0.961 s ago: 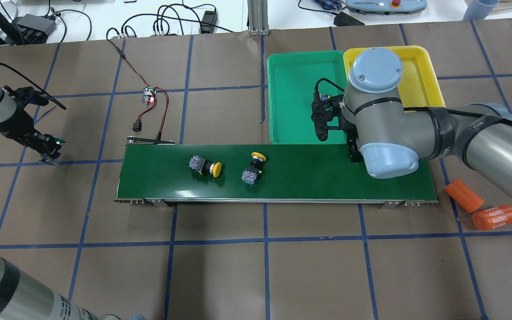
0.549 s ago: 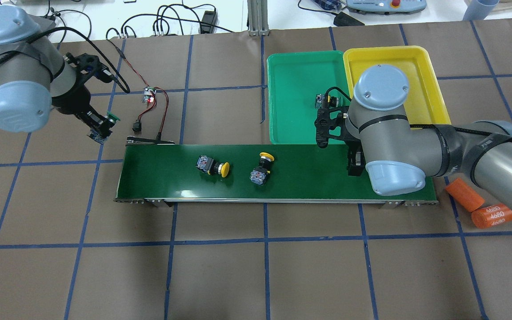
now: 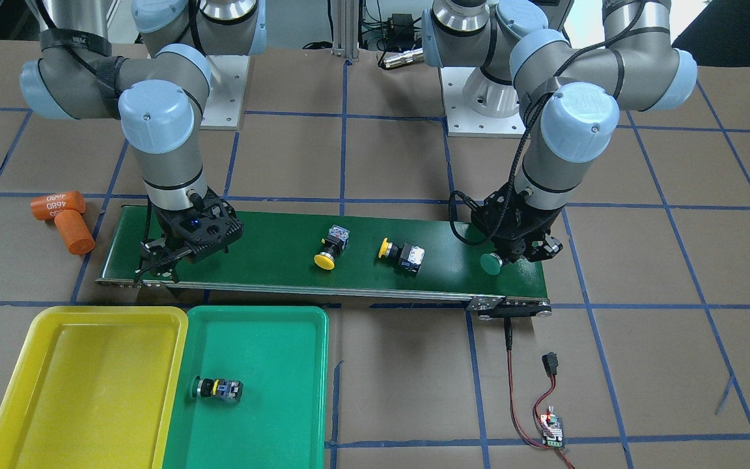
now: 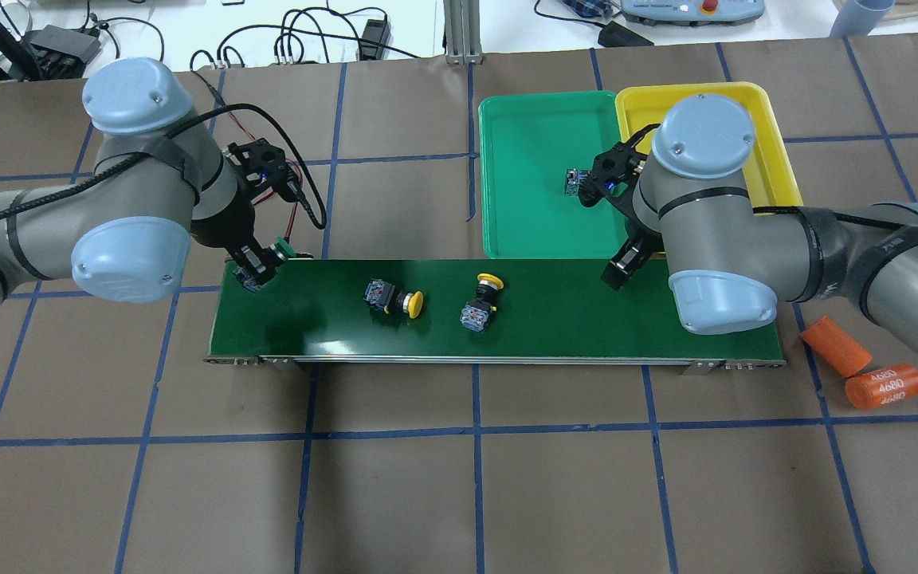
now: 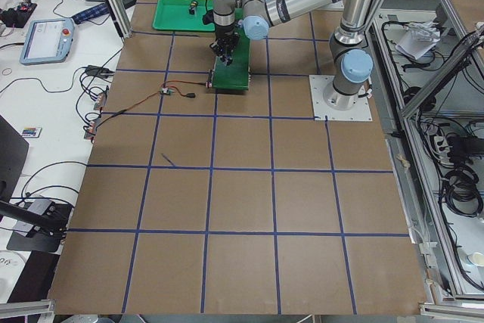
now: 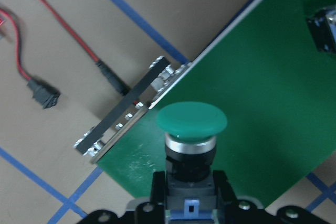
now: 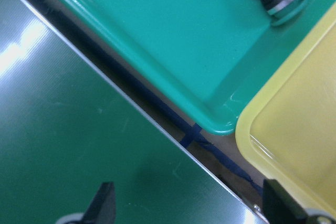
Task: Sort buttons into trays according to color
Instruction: 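Place the last green-capped button on the belt with the left gripper, then lower the right gripper and grasp a yellow-capped button on the belt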
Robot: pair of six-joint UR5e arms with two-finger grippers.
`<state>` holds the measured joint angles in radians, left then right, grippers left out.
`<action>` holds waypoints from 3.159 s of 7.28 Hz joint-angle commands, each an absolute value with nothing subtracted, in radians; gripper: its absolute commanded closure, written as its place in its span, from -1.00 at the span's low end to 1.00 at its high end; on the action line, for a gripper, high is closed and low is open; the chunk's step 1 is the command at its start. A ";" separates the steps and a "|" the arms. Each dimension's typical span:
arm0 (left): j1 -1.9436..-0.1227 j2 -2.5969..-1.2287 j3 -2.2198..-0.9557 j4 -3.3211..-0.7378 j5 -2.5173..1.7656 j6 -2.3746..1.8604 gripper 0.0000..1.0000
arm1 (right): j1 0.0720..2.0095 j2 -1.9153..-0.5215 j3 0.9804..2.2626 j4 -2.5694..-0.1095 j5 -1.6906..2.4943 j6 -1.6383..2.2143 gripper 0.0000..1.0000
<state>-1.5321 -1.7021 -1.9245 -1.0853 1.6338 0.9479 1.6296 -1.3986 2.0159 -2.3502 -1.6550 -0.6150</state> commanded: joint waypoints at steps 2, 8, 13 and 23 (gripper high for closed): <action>-1.540 -1.707 -2.018 -0.955 1.634 1.019 0.66 | 1.632 -1.417 1.996 -2.179 -1.631 -0.196 -1.00; -1.508 -1.661 -1.895 -1.109 1.539 0.985 -1.00 | 1.634 -1.408 1.919 -2.114 -1.516 -0.019 -1.00; -1.514 -1.712 -1.580 -1.318 1.562 0.259 -1.00 | 1.637 -1.399 1.921 -2.111 -1.514 -0.002 -1.00; -1.525 -1.743 -1.493 -1.417 1.641 -0.017 -1.00 | 1.657 -1.381 1.922 -2.111 -1.502 0.152 -1.00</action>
